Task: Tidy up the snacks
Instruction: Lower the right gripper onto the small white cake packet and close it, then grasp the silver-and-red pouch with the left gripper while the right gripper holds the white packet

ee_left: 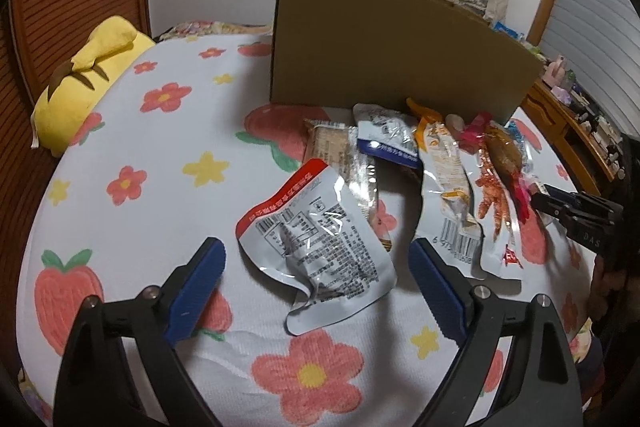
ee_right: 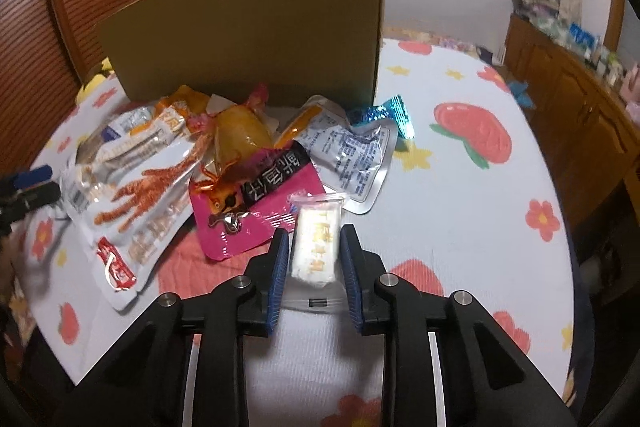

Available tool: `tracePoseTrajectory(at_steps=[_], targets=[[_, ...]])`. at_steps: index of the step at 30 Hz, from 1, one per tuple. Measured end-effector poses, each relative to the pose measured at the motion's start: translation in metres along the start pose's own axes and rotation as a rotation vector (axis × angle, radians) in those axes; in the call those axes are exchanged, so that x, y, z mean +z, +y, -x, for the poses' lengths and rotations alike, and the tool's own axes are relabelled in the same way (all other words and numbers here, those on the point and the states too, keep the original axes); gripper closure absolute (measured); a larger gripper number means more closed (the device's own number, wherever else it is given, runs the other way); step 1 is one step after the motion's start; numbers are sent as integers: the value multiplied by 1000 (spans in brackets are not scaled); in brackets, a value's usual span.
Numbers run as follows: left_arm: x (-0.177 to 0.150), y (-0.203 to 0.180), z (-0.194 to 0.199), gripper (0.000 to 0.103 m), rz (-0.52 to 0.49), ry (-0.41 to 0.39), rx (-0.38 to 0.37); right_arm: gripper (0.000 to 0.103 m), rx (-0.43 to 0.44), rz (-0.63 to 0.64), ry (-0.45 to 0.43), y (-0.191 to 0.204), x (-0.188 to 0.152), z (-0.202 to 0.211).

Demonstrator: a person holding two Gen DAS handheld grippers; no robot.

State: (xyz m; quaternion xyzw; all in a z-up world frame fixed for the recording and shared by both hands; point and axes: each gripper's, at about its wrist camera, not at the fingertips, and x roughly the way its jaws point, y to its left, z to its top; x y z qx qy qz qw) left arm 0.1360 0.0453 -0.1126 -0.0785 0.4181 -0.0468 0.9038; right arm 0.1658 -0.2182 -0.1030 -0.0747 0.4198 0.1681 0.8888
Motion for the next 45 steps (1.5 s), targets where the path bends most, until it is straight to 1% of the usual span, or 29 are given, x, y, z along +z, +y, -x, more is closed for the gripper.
tracePoseTrajectory(at_steps=[2, 5, 10, 14, 17, 19, 21, 27, 28, 32, 34, 37, 43, 45], targets=[[1, 0, -3, 10, 10, 12, -8, 79, -14, 9, -13, 2, -1, 0], [2, -1, -5, 10, 20, 24, -11, 79, -12, 4, -23, 1, -2, -1], [11, -2, -11, 12, 33, 32, -19, 79, -28, 14, -33, 4, -3, -1], [16, -1, -15, 12, 32, 42, 6, 79, -19, 5, -36, 2, -4, 0], [16, 2, -15, 12, 27, 45, 41, 79, -26, 11, -38, 4, -5, 0], [14, 6, -18, 13, 19, 69, 62, 79, -24, 10, -39, 4, -5, 0], [11, 9, -20, 13, 13, 86, 59, 79, -21, 7, -39, 4, -4, 0], [8, 9, -18, 13, -13, 99, 56, 79, -23, 8, -39, 3, -4, 0], [8, 8, -19, 16, -16, 99, 56, 79, -23, 8, -39, 3, -4, 0], [10, 4, -20, 22, -25, 93, 50, 79, -24, 8, -40, 3, -5, 0], [8, 3, -18, 29, -43, 83, 52, 79, -24, 8, -40, 3, -5, 0], [6, 2, -15, 36, -53, 77, 43, 79, -23, 8, -40, 4, -5, 0], [2, 8, -9, 44, -45, 65, 13, 79, -24, 8, -40, 4, -5, 0], [-1, 8, -6, 45, -40, 59, 6, 79, -24, 8, -40, 4, -5, 0]])
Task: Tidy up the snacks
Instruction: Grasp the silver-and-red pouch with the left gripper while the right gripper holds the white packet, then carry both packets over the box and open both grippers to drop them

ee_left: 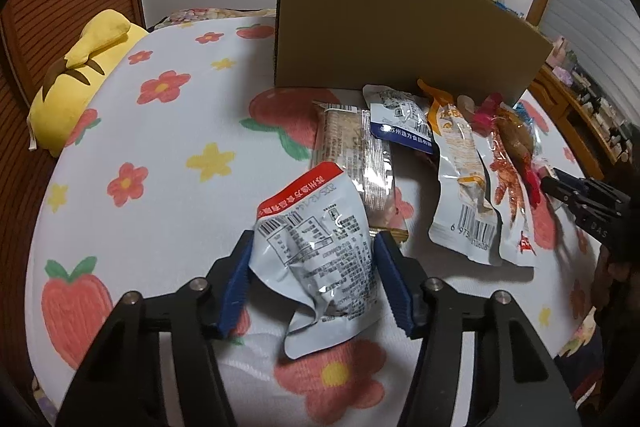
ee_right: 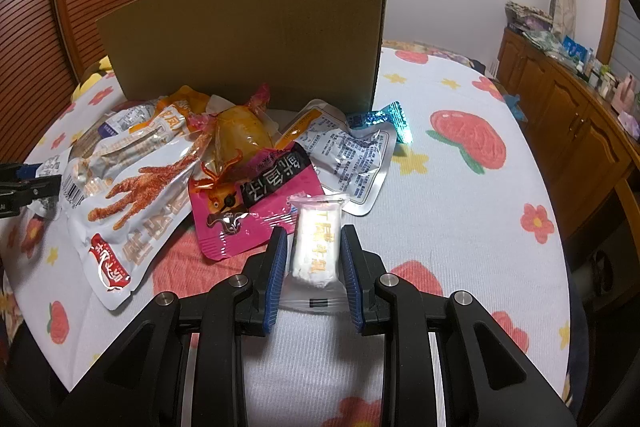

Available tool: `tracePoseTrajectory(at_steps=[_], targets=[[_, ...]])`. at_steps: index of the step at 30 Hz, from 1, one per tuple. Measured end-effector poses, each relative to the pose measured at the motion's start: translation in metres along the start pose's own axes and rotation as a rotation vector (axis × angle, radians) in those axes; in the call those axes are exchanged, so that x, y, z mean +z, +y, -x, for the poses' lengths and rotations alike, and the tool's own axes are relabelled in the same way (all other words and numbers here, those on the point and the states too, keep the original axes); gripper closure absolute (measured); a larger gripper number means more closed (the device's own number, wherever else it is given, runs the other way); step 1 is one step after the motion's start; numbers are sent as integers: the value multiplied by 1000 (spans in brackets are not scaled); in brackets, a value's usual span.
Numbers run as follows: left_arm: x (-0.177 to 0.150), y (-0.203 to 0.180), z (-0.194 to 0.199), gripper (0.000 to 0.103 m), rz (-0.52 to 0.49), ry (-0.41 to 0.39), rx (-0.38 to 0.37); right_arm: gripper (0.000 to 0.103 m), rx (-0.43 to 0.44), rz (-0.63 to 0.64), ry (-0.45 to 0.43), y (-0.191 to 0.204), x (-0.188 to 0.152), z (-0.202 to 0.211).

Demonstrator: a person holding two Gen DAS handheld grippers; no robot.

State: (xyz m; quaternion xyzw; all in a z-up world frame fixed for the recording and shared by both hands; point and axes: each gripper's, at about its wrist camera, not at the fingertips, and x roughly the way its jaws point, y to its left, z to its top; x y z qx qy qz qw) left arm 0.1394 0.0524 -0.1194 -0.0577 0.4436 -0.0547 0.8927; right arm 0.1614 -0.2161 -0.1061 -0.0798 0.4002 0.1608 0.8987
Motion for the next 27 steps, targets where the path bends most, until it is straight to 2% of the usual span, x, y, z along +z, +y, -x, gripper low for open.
tracePoseTrajectory(at_steps=[11, 15, 27], targets=[[-14, 1, 18, 49, -15, -52, 19, 79, 2, 2, -3, 0, -1, 0], [-17, 2, 23, 49, -11, -70, 23, 83, 1, 10, -8, 3, -1, 0], [-5, -3, 54, 50, -17, -175, 35, 84, 9, -37, -76, -4, -4, 11]])
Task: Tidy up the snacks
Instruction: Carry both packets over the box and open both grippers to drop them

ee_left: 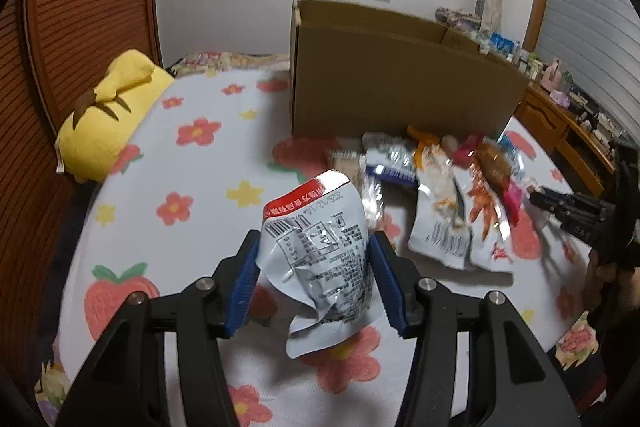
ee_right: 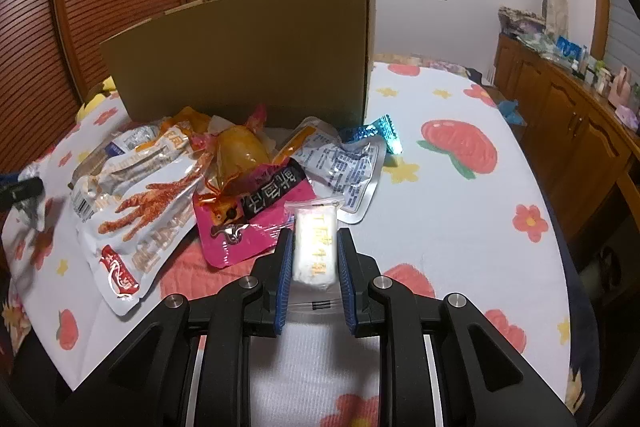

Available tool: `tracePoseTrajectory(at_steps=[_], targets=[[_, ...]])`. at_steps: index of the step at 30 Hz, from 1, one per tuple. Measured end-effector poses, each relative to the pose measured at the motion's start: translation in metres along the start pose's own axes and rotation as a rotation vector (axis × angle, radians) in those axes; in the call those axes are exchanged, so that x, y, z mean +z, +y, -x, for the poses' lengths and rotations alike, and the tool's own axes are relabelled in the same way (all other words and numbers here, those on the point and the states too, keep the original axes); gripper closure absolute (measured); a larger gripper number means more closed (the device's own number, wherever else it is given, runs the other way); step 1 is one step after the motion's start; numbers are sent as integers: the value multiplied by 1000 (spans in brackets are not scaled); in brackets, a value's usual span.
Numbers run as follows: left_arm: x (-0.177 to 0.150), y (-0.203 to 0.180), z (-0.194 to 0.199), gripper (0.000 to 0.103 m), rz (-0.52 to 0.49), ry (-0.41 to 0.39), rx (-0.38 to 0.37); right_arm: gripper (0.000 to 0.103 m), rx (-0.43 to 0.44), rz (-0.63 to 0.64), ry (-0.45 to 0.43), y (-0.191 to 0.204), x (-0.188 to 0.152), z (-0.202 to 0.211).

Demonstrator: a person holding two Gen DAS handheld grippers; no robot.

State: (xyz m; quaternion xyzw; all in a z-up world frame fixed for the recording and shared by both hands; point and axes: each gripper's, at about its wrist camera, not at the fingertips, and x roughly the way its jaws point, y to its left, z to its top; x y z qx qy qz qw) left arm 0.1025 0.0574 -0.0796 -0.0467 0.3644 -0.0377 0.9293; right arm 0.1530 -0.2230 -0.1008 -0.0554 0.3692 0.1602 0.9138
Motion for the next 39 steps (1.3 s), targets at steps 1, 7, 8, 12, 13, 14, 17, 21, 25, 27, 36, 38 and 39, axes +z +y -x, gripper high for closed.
tracePoseTrajectory(at_steps=[1, 7, 8, 12, 13, 14, 17, 21, 25, 27, 36, 38, 39], targets=[[4, -2, 3, 50, -2, -10, -3, 84, 2, -2, -4, 0, 0, 1], [26, -17, 19, 50, -28, -70, -34, 84, 4, -7, -24, -2, -1, 2], [30, -20, 21, 50, -35, -79, -39, 84, 4, -5, -29, -1, -1, 3], [45, -32, 24, 50, -74, -103, -64, 84, 4, 1, -49, 0, -2, 7], [49, -35, 25, 50, -82, -108, -68, 84, 5, 3, -54, 0, -3, 8], [53, -38, 25, 50, -91, -113, -72, 84, 8, 6, -64, 1, -3, 11], [67, -44, 24, 50, -106, -125, -88, 84, 16, 14, -80, 1, -3, 17], [86, -51, 22, 50, -113, -143, -107, 84, 23, 22, -98, 1, 5, 27], [109, -57, 13, 50, -123, -152, -110, 83, 55, 35, -142, 1, 28, 42], [120, -60, 9, 50, -128, -154, -109, 83, 75, 48, -170, 4, 45, 50], [169, -61, -27, 49, -149, -149, -92, 83, 125, 122, -229, 19, 116, 42], [176, -60, -34, 49, -150, -146, -92, 83, 138, 123, -230, 21, 130, 34], [180, -59, -38, 49, -151, -143, -95, 83, 142, 124, -230, 21, 135, 30]])
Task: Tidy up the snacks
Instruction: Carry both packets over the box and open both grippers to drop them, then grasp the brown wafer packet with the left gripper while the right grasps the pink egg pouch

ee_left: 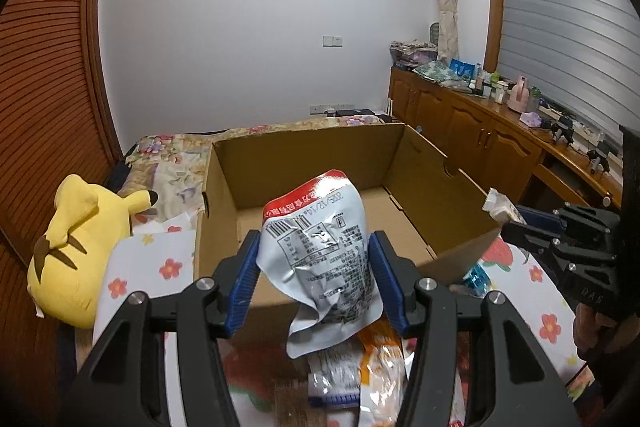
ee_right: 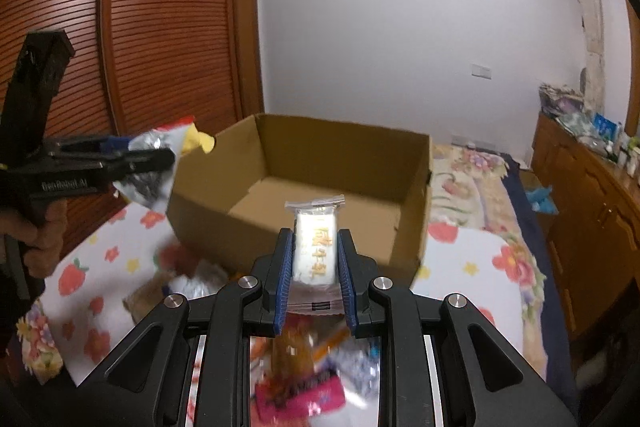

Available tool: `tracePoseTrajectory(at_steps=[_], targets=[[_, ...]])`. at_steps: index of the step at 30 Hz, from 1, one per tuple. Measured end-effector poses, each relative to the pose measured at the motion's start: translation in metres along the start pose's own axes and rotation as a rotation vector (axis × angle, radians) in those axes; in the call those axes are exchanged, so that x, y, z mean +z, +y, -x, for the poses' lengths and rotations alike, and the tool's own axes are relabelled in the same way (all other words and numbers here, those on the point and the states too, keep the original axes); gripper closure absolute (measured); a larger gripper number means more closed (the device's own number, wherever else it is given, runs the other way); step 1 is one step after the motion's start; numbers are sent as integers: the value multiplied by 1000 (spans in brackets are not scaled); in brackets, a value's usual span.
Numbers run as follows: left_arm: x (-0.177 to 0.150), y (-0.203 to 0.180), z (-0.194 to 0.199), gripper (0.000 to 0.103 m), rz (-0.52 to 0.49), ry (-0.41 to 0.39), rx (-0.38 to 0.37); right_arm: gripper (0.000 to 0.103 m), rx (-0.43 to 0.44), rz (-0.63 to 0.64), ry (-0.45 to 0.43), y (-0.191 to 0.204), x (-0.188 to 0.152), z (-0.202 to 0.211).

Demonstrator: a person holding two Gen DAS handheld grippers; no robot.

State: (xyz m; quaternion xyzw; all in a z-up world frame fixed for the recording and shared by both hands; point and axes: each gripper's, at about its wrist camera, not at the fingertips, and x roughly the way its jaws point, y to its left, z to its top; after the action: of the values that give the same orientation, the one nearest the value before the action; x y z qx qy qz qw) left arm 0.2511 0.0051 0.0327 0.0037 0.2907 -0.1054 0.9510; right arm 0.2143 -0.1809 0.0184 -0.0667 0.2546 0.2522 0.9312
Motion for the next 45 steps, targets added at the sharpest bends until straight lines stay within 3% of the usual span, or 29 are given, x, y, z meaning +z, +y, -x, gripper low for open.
tracePoseTrajectory(at_steps=[14, 29, 35, 45], targets=[[12, 10, -44, 49, -5, 36, -27, 82, -13, -16, 85, -23, 21, -59], [6, 7, -72, 42, -23, 104, -1, 76, -22, -30, 105, -32, 12, -52], [1, 5, -61, 42, -15, 97, -9, 76, -29, -35, 109, -30, 7, -43], [-26, -4, -9, 38, -30, 69, -25, 70, -42, -42, 100, -11, -9, -4]])
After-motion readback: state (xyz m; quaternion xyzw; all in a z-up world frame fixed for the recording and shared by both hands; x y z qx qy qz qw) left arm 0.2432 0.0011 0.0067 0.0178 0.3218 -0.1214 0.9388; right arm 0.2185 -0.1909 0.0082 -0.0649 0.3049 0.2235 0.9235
